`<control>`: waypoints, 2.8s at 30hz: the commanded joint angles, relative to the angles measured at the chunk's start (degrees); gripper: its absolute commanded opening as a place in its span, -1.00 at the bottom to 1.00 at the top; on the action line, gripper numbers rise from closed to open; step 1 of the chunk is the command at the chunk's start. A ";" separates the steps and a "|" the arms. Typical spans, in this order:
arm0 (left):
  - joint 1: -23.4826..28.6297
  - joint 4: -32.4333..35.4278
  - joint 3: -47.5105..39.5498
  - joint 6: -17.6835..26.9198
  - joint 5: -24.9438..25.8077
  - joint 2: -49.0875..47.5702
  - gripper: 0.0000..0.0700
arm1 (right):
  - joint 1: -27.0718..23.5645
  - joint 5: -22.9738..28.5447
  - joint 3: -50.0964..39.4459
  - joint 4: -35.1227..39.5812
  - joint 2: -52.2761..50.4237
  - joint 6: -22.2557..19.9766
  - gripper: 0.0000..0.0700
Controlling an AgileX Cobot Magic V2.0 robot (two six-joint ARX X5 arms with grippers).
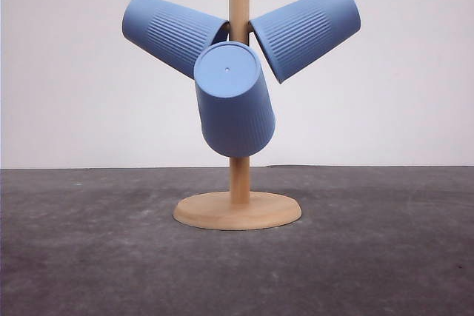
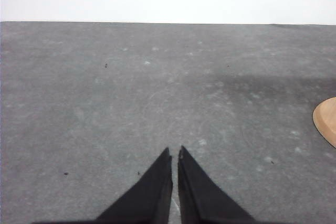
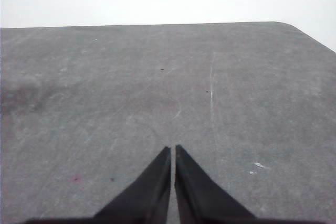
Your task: Place three cups
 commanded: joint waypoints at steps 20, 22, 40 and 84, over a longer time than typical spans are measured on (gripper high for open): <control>0.06 -0.31 -0.83 0.53 -0.24 -0.02 -1.00 | 0.02 0.17 -0.09 0.39 -0.02 -0.15 -0.97; 0.06 -0.31 -0.83 0.53 -0.24 -0.02 -1.00 | 0.02 0.17 -0.09 0.39 -0.02 -0.15 -0.97; 0.06 -0.31 -0.83 0.53 -0.24 -0.02 -1.00 | 0.02 0.17 -0.09 0.39 -0.02 -0.15 -0.97; 0.06 -0.31 -0.83 0.53 -0.24 -0.02 -1.00 | 0.02 0.17 -0.09 0.39 -0.02 -0.15 -0.97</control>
